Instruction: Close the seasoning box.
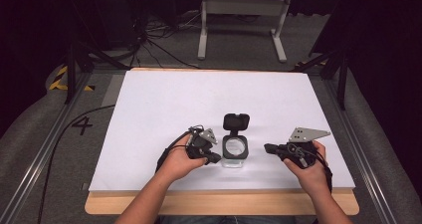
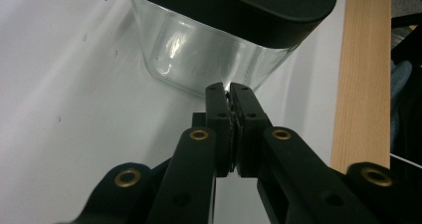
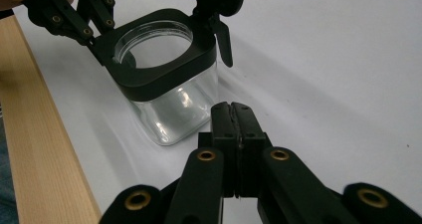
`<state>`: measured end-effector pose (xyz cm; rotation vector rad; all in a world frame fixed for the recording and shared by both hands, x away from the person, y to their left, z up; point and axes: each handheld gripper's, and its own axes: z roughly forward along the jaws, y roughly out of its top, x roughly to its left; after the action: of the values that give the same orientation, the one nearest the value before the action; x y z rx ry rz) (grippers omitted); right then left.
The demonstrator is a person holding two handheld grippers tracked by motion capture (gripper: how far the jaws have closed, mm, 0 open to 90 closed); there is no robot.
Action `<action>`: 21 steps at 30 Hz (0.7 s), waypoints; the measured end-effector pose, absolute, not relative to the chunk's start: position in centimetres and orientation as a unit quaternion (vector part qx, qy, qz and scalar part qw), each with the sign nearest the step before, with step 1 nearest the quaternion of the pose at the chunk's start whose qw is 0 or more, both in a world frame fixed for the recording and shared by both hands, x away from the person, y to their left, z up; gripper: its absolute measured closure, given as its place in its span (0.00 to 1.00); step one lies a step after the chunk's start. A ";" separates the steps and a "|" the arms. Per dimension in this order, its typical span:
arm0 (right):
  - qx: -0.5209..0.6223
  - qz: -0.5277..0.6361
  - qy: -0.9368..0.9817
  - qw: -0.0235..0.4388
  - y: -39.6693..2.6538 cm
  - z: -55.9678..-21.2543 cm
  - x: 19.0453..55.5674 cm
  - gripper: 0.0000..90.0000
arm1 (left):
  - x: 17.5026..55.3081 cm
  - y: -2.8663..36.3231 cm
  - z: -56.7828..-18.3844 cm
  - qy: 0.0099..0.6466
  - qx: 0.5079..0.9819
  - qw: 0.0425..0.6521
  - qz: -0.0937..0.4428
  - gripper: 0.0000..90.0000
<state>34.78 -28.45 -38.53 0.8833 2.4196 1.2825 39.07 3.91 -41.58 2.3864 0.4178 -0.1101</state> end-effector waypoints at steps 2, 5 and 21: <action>0.301 0.443 0.834 0.132 -28.3 -38.3 35.0 1.00 | 38.7 4.1 -41.1 0.155 0.921 0.354 -0.056 0.98; 0.294 0.447 0.834 0.132 -27.8 -37.4 35.6 1.00 | 37.8 3.7 -40.5 0.126 0.921 0.361 -0.071 1.00; 0.269 0.445 0.842 0.144 -22.5 -28.7 43.5 1.00 | 36.5 1.4 -41.1 0.130 0.901 0.411 -0.041 0.99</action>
<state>43.50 -22.48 -28.67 0.7745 2.4270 1.2819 36.51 1.37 -41.13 2.2680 0.3282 -0.1026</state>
